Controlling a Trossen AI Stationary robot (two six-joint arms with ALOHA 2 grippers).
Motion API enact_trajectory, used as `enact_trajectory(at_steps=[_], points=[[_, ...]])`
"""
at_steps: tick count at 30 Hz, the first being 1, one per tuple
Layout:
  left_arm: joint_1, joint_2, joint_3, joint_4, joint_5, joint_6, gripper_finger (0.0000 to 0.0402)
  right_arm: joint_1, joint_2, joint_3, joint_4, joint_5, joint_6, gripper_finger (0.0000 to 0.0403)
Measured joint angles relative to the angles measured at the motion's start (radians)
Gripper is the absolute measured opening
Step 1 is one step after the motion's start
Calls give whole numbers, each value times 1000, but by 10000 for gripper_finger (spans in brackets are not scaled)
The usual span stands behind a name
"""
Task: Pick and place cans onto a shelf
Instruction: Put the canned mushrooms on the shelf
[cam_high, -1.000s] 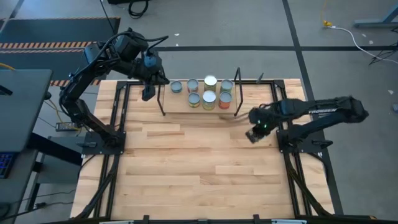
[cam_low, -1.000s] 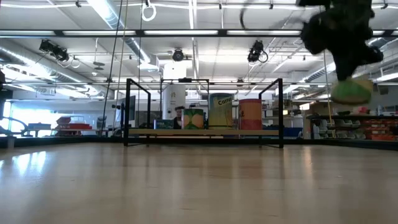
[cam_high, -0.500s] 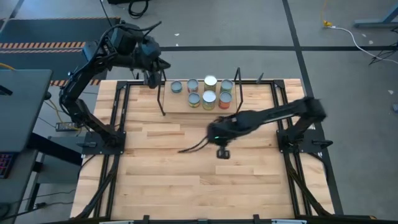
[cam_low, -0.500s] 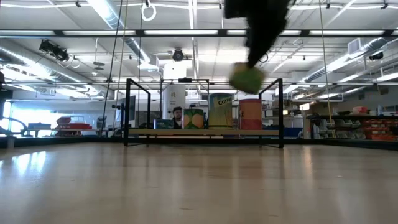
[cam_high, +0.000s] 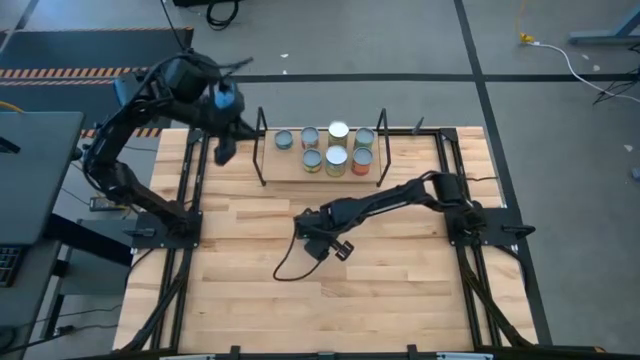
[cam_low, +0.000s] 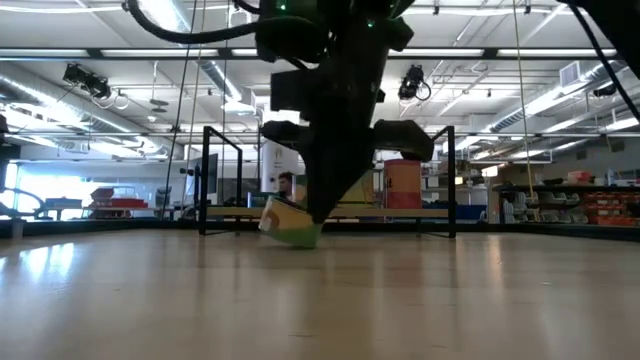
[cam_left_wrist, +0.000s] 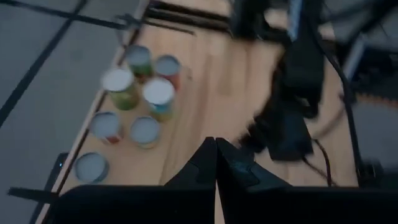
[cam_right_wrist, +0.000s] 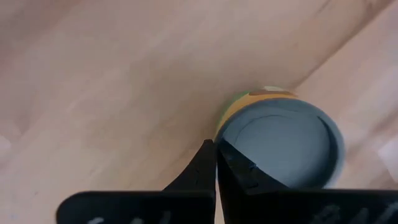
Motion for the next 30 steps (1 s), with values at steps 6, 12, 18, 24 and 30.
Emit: enact_trajectory(at_steps=[6, 12, 18, 24, 30], points=[[-84, 0, 0, -40, -3, 56, 7, 19, 18, 24, -12, 0, -4, 15], [-123, -5, 0, -111, -21, 8, 50, 30, -15, 23, -17, -5, 8, 74], [-169, -5, -2, -109, -22, -51, 143, 55, -150, 22, -89, -5, 196, 146], [-271, -5, -2, -108, -54, -127, 244, 63, -400, -32, -293, -25, 444, 169], [-433, 73, -2, -107, -146, -287, 321, 129, -715, -171, -321, 89, 665, 165]])
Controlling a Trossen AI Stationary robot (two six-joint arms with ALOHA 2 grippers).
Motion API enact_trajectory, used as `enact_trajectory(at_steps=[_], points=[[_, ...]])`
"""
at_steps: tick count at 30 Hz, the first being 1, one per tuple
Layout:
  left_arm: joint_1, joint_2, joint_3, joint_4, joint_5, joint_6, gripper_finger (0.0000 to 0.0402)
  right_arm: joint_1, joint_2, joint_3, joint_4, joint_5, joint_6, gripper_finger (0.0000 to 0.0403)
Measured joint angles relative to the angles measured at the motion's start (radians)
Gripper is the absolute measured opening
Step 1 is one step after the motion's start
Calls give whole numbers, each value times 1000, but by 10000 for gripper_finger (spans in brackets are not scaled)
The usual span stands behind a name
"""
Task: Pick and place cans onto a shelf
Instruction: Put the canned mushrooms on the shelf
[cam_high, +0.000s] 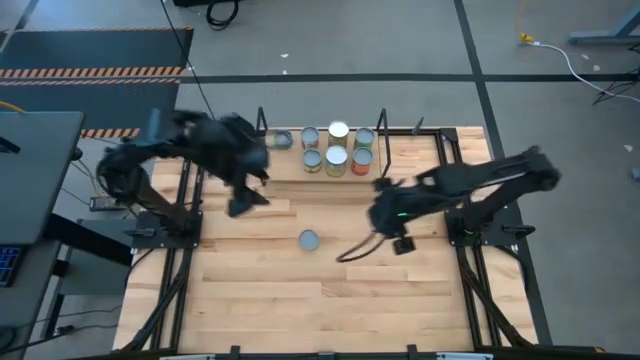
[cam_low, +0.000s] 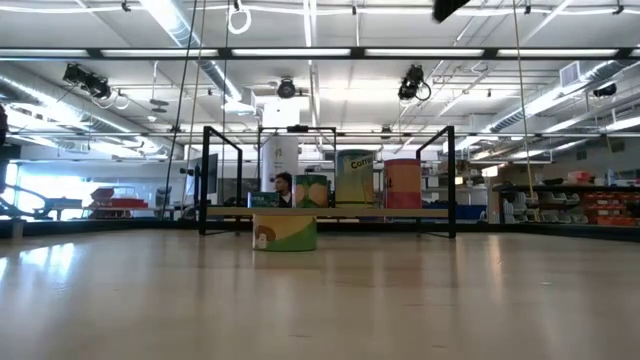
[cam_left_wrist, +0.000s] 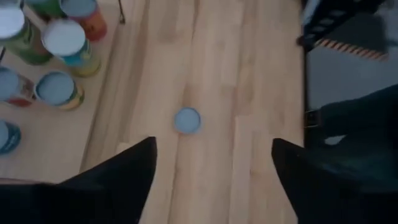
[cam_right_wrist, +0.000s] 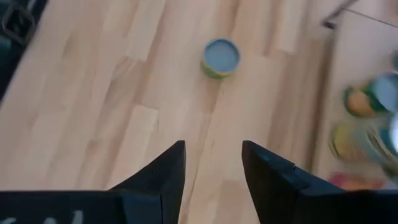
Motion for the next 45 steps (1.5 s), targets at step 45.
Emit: enact_trajectory(at_steps=[45], points=[[-136, 434, -804, 900, -214, 76, 353, 414, -405, -442, 79, 360, 754, 165]])
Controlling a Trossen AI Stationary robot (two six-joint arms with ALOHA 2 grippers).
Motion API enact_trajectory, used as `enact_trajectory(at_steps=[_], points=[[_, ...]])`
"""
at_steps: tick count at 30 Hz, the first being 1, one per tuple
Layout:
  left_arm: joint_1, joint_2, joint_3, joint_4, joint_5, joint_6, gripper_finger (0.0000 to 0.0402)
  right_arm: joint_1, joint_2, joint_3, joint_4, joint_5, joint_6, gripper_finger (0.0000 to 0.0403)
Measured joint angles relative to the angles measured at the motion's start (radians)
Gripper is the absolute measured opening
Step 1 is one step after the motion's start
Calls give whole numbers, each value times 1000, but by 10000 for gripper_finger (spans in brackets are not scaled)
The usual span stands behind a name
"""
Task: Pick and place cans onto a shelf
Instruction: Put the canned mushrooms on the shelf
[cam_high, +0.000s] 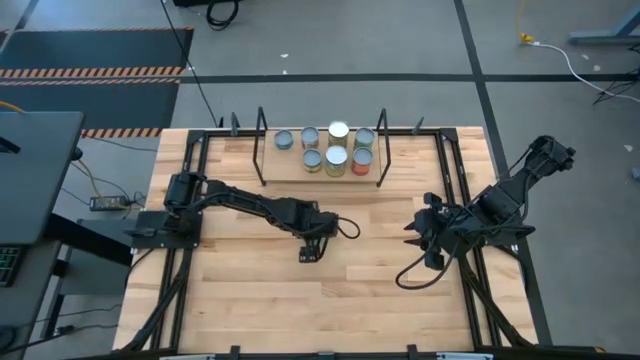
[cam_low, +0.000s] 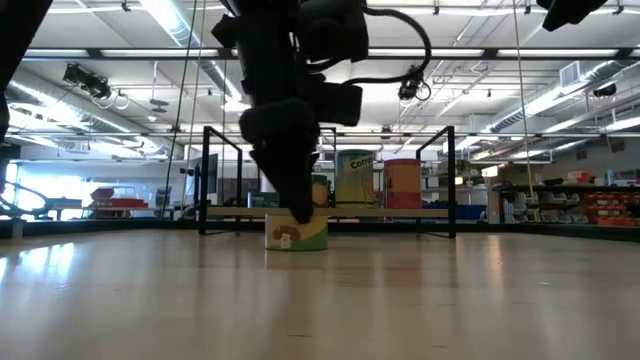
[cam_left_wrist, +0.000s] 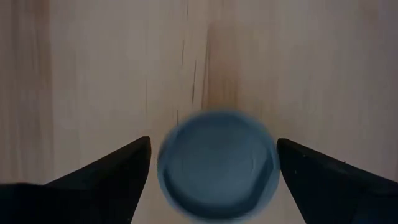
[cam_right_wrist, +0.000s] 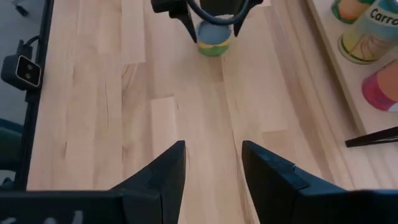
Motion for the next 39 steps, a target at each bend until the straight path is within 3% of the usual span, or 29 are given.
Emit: enact_trajectory(at_steps=[6, 23, 30, 39], points=[[11, 19, 2, 79, 1, 16, 353, -13, 0, 0, 2, -15, 3, 165], [19, 5, 1, -114, 13, -38, 353, -13, 0, 0, -1, -34, -7, 165], [36, 25, 1, -29, 57, -14, 352, -14, 1, 0, -2, -35, 0, 165], [107, 21, 2, -89, 58, -76, 281, -13, 0, 0, -2, -35, -7, 165]])
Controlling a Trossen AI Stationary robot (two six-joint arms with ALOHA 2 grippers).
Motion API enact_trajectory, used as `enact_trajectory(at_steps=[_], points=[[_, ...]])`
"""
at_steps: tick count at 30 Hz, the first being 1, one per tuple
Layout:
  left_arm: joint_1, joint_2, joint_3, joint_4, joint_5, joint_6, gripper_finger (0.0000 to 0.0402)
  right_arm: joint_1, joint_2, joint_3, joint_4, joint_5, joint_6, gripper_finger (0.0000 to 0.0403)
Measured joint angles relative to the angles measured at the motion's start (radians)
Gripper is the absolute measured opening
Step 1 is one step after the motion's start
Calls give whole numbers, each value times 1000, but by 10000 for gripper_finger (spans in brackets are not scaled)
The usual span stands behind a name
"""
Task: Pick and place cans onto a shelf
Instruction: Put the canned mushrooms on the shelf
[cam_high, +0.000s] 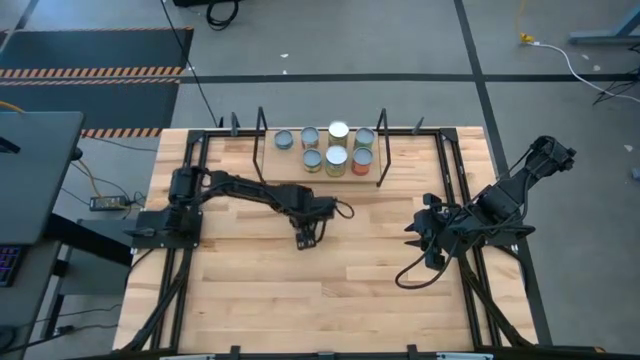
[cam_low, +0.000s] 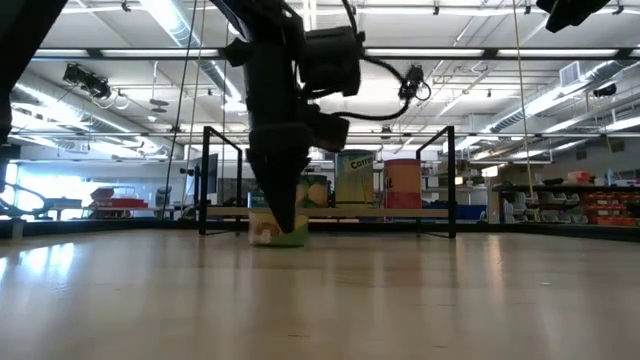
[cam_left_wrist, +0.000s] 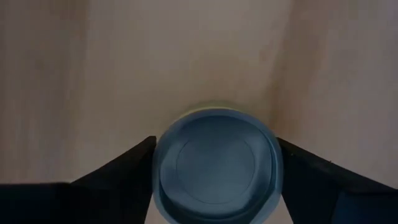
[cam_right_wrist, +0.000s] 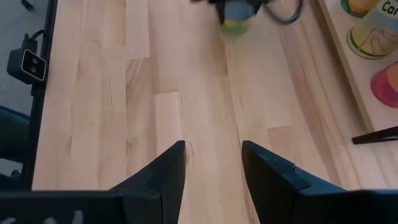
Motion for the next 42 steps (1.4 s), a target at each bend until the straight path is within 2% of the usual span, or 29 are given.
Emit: enact_trajectory(at_steps=[4, 7, 10, 13, 17, 21, 25, 33, 42], points=[[44, -78, 72, -200, -6, -5, 281, 0, 0, 0, 1, 0, 4, 165], [82, -173, 129, -334, -66, 100, 281, -17, 0, 0, 1, -1, 36, 165], [167, -270, 135, -345, -112, 191, 281, -44, 0, 0, 1, 0, 99, 165], [298, -322, 135, -360, -149, 279, 281, -60, 0, 0, 13, 0, 109, 165], [444, -315, 131, -306, -167, 416, 281, -84, 0, 0, 34, 19, 82, 165], [516, -282, 132, -216, -96, 492, 281, -133, 0, 0, 61, 7, 126, 165], [546, -226, 132, -194, -40, 565, 281, -186, 1, 0, 73, 3, 155, 165], [550, -98, 132, -192, -45, 584, 281, -306, 10, 0, 101, -5, 183, 165], [565, -67, 132, -214, -40, 644, 291, -431, 11, 0, 201, -34, 51, 165]])
